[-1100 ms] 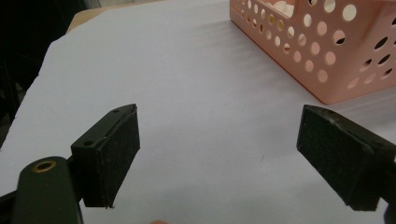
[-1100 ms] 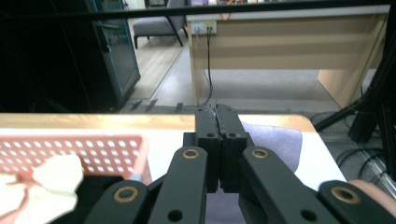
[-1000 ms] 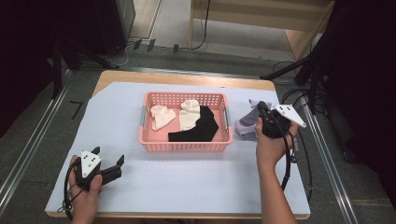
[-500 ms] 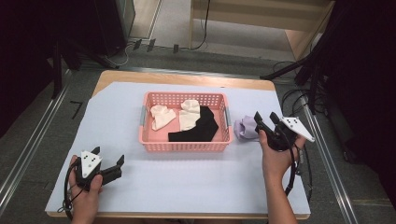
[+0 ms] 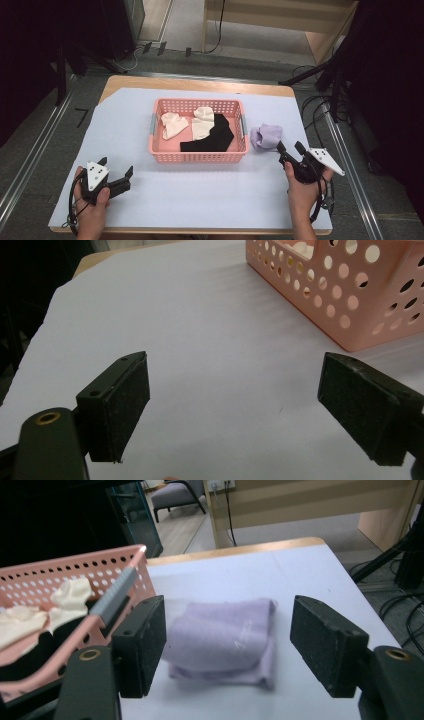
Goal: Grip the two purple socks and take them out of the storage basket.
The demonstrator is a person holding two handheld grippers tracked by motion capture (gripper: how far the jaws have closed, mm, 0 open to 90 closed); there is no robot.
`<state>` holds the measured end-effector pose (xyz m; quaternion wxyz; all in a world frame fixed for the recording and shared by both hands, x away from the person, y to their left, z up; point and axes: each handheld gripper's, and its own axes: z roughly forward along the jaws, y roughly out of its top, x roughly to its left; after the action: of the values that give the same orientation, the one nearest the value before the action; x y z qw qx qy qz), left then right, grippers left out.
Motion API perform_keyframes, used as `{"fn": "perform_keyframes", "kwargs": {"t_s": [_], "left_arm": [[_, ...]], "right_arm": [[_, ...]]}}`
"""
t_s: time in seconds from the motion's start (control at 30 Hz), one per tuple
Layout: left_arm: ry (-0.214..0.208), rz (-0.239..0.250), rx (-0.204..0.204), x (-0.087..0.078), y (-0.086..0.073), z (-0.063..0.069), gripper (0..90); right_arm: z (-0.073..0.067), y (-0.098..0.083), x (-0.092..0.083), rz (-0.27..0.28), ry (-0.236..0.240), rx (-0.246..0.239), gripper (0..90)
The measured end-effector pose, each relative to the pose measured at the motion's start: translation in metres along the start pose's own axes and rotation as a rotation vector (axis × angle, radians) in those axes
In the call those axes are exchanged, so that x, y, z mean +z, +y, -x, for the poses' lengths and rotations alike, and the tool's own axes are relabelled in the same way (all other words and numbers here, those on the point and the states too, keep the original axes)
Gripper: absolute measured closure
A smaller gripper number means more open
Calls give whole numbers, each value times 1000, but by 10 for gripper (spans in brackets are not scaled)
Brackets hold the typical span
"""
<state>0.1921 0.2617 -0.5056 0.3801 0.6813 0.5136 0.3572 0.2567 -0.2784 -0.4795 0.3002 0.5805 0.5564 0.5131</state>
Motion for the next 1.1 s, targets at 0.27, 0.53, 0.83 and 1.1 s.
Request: {"fn": "perform_keyframes", "kwargs": {"t_s": [0.27,0.53,0.83,1.1], "left_arm": [[4,1,2,0,0,1,142],[1,1,1,-1,0,0,142],[3,6,8,-1,0,1,143],[9,16,6,-2,-1,1,144]], "right_arm": [[19,-21,-19,-25,-16,1,301],[37,-32,-38,-56,-38,5,281],[52,-41,-55,-43,-60,5,275],[57,-52,-53,-35,-66,7,272]]}}
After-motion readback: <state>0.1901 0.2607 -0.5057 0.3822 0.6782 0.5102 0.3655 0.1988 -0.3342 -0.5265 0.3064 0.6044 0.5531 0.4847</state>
